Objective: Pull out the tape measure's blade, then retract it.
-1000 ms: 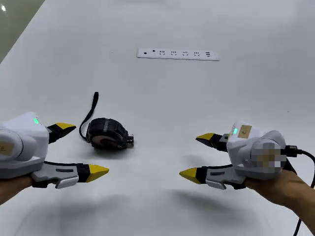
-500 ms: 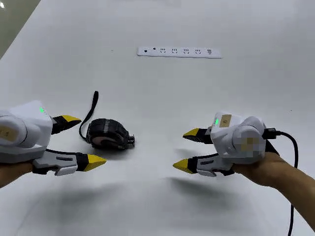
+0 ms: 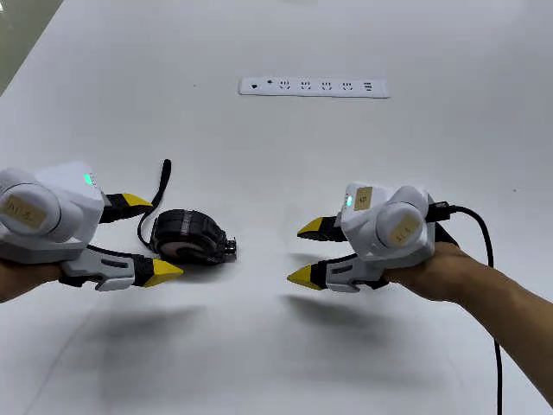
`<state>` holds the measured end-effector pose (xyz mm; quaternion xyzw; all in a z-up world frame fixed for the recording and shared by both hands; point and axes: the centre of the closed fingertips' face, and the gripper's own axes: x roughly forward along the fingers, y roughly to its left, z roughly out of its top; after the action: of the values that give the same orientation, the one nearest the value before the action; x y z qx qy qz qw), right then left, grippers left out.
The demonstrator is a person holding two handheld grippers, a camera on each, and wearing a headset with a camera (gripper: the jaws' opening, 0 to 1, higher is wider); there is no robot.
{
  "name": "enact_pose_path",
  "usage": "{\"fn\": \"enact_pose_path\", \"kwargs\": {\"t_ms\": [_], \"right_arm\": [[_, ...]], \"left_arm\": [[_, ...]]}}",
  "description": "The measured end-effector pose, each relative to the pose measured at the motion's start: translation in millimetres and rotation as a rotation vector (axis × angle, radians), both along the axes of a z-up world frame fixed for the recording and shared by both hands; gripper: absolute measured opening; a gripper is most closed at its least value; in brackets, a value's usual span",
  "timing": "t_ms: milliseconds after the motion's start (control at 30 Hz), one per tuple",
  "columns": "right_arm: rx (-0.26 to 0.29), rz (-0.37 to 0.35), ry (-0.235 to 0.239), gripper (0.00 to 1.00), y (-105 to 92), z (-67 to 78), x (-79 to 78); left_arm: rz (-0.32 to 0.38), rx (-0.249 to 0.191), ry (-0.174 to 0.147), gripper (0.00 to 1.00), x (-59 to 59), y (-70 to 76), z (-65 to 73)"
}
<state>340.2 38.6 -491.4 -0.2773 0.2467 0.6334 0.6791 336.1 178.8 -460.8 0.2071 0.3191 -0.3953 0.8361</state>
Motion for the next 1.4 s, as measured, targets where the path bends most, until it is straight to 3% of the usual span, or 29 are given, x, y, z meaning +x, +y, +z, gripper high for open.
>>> {"fn": "enact_pose_path", "kwargs": {"t_ms": [767, 1400], "right_arm": [[-0.028, 0.149, 0.024, 0.22, 47.7, -9.9, 7.1], [-0.051, 0.222, 0.043, 0.18, 73.3, -17.4, 6.3]], "left_arm": [[-0.201, 0.115, 0.062, 0.43, 4.9, -4.2, -11.1], [-0.312, 0.184, 0.1, 0.29, 7.9, -7.4, -19.5]]}}
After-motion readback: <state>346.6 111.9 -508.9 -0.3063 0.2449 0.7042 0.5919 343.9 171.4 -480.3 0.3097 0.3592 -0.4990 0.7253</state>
